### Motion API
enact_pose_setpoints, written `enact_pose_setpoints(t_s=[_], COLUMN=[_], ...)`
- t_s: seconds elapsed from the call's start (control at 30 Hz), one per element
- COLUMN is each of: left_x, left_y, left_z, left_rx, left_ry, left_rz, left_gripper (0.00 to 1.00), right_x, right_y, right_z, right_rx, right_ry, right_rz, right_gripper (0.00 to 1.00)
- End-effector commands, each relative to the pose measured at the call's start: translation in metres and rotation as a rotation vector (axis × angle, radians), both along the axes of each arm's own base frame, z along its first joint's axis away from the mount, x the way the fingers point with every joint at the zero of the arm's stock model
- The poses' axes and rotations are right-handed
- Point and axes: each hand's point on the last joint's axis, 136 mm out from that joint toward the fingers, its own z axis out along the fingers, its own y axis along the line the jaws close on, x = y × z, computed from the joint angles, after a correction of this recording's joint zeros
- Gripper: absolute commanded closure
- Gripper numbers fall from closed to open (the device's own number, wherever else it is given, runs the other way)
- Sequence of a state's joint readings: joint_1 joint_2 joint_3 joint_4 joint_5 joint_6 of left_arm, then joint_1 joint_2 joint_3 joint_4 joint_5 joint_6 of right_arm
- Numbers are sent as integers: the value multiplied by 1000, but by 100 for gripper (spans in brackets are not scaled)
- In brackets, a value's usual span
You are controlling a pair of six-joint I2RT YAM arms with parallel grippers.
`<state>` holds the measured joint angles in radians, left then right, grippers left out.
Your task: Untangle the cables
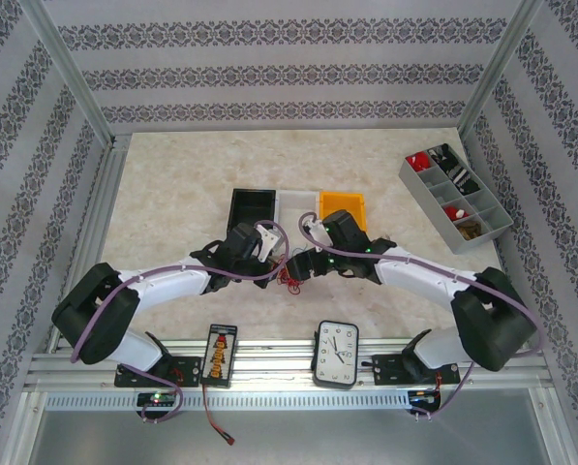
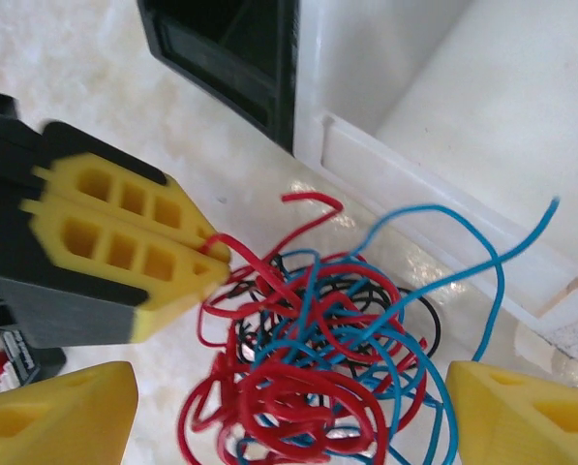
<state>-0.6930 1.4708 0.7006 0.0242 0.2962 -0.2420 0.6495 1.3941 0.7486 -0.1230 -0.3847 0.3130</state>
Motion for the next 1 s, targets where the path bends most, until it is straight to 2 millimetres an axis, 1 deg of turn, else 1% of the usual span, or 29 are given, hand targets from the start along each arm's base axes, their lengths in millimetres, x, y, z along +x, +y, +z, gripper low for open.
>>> enact_pose_setpoints(t_s=[0.0,0.07,0.17,0.27,0.33,0.43,0.5,0.6,0.73,0.83,0.97], left_x=[-2,-2,-2,-1,0,1,1,0,0,0,2], left_y=[-9,-10,-10,-9,-7,-5,-2,4,20,33,50], left_z=[11,11,11,12,15,23,33,55,83,99,113], left_rx=[-53,-56,-59,-58,-59,-78,-107,-196,-293,-341,-378], left_ry=[-17,-17,-18,-23,-32,-54,-70,-91,-113,-125,-149], left_rz=[-24,-24,-22,-14,-4,10,22,45,96,124,172], left_gripper=[100,100,100,100,100,100,100,100,100,100,100], right_x=[8,11,14,9,3,-3,-5,-6,-8,-7,-5], right_y=[4,2,0,-4,-11,-24,-33,-45,-60,-69,-77], right_z=[13,5,-14,-40,-58,-76,-84,-91,-98,-103,-108], right_rx=[36,20,-18,-79,-129,-202,-235,-260,-267,-260,-248], right_ry=[-12,3,52,129,173,214,233,260,301,331,365], right_rz=[-9,-25,-48,-51,-58,-85,-116,-162,-214,-254,-295], right_gripper=[17,17,18,20,20,22,23,23,24,25,27])
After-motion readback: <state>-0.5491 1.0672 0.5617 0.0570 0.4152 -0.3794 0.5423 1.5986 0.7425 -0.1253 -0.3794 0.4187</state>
